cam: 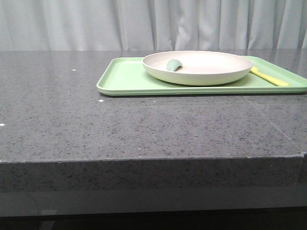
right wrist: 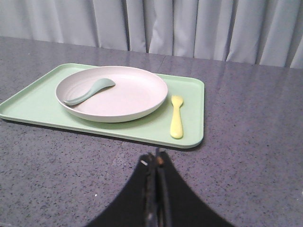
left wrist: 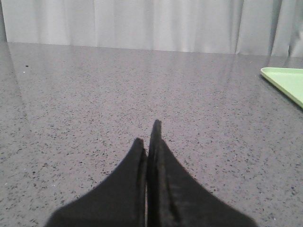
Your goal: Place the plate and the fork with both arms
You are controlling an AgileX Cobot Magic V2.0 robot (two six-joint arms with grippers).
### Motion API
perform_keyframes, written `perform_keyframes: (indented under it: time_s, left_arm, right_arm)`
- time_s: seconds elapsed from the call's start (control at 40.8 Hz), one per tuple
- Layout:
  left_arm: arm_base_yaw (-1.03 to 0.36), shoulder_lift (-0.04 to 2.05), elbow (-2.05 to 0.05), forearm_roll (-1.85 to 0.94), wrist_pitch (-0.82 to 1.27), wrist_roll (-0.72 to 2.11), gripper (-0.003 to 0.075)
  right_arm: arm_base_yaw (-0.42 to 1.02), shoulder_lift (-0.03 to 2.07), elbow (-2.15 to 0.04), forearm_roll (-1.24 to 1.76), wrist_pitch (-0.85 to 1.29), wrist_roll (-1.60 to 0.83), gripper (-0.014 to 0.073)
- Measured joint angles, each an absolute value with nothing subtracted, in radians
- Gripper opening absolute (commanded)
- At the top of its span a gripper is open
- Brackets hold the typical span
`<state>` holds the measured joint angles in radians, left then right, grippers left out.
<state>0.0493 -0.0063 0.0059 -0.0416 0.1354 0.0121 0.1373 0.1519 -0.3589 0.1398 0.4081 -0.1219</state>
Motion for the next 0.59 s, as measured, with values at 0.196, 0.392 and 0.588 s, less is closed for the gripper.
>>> perform_keyframes:
  time_s: [0.196, 0.392, 0.588]
  left_arm:
    - [0.049, -0.006, 0.006, -0.042, 0.135, 0.012, -0.0018]
    - [0.049, -0.006, 0.006, -0.042, 0.135, 0.012, -0.0018]
    - [0.049, -0.006, 0.006, -0.042, 0.135, 0.011, -0.0018]
  right_arm:
    - [0.128, 0.135, -0.301, 0.120, 0.333, -0.122, -0.0111]
    - [0.060, 0.066, -0.116, 0.129, 0.176, -0.122, -0.0111]
    - [-0.006, -0.004, 0.010, 0.174, 0.152, -0.122, -0.0111]
